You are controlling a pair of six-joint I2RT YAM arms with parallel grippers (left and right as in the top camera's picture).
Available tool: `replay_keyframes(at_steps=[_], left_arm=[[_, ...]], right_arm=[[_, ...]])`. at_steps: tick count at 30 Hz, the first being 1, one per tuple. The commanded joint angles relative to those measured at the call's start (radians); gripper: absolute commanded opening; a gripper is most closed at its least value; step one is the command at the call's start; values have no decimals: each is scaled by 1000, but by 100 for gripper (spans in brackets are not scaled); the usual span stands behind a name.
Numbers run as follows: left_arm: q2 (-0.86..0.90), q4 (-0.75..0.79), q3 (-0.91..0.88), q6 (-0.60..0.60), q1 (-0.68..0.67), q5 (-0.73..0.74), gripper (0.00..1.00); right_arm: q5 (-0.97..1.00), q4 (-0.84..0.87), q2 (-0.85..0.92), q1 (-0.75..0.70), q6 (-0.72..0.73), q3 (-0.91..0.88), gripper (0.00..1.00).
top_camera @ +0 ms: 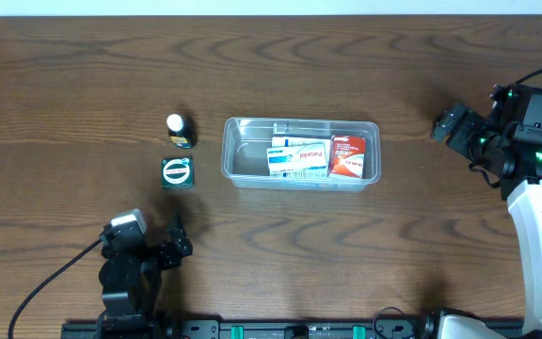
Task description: Pack container
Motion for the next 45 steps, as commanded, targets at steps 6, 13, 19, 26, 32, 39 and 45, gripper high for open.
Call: replay_keyframes(at_steps=[6,13,19,26,32,39,45], left_arm=[[229,-34,196,-5,-5,56,98],[852,-175,618,98,-5,32,98],[1293,-341,1058,122,-5,93,98],[1498,-310,1261,122,-5,118,98],[1603,-280,1289,119,-5,113,98],[1703,-255,1289,145,-34,49,100],[1779,-237,1289,195,-90,-55,95]], right_arm=[[-8,-2,-1,-6,12,-1,99],[-8,-2,-1,-6,12,-1,99],[-8,-2,-1,-6,12,-1,99],[-8,-2,-1,-6,12,-1,99],[-8,-2,-1,-6,12,-1,99],[-8,-2,-1,-6,12,-1,99],[-8,-2,-1,-6,12,-1,99]])
